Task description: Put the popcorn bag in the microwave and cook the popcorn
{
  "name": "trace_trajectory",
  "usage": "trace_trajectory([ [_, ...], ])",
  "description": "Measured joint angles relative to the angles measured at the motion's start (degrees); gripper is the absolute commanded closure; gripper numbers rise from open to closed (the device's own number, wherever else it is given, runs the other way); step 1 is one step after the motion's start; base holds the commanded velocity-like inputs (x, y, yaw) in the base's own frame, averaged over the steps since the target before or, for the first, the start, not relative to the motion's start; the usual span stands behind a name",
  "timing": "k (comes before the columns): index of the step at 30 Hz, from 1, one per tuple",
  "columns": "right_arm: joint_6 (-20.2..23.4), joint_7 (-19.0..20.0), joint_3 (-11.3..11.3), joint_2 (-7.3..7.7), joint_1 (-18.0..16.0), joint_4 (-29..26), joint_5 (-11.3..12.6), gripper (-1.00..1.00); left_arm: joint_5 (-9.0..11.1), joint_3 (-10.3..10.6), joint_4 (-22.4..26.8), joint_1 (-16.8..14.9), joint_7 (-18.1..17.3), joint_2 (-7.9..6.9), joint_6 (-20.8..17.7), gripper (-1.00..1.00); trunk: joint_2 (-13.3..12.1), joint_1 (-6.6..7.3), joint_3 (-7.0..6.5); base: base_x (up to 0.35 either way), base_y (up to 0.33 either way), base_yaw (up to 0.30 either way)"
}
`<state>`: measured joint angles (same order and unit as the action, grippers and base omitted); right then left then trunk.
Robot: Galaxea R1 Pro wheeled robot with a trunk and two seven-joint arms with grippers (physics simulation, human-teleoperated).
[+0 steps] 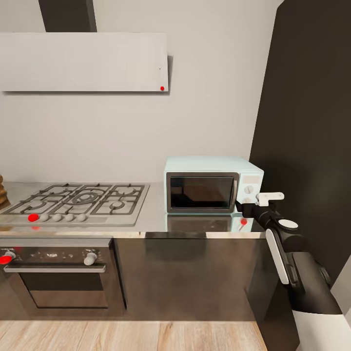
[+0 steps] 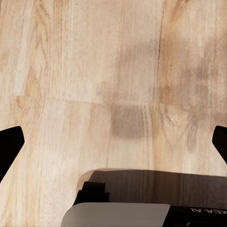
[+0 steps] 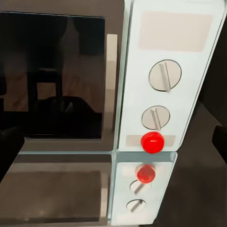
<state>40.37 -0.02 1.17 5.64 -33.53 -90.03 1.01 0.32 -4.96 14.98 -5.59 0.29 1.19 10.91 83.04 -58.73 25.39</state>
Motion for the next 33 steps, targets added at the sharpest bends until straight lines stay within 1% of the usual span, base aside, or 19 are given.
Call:
trace_trajectory([
  [4, 0.01, 0.02, 0.05, -0.03, 0.00, 0.00, 0.08, -1.00, 0.05, -0.07, 0.00, -0.05, -0.01, 0.00, -0.02, -1.00, 0.00, 0.02, 0.00, 0.150, 0.000, 0.000],
  [14, -0.05, 0.02, 0.01, -0.03, 0.00, 0.00, 0.06, -1.00, 0.06, -0.10, 0.00, -0.08, -0.01, 0.00, -0.02, -1.00, 0.00, 0.03, 0.00, 0.305, 0.000, 0.000],
  [20, -0.19, -0.19, 0.06, -0.03, 0.00, 1.60, -0.03, -1.00, 0.00, 0.00, 0.00, 0.00, 0.00, 0.00, -0.02, -1.00, 0.00, 0.00, 0.00, 0.022, 0.000, 0.000],
  [22, 0.21, -0.38, -0.07, -0.08, 0.36, 2.24, -0.13, -1.00, -0.08, -0.07, -0.42, 0.27, -0.60, 0.52, 0.25, -1.00, 0.00, 0.00, 0.00, 0.000, 0.000, 0.000],
  [25, 0.22, -0.27, -0.04, -0.01, 0.32, 2.26, -0.02, -1.00, -0.08, -0.08, -0.40, 0.26, -0.61, 0.55, 0.25, -1.00, 0.00, 0.00, 0.00, 0.000, 0.000, 0.000],
  [33, -2.12, -0.38, 0.31, 0.14, 2.89, 2.04, 0.11, -1.00, -0.08, -0.18, -0.44, 0.26, -0.61, 0.80, 0.25, -1.00, 0.00, 0.00, 0.00, 0.000, 0.000, 0.000],
])
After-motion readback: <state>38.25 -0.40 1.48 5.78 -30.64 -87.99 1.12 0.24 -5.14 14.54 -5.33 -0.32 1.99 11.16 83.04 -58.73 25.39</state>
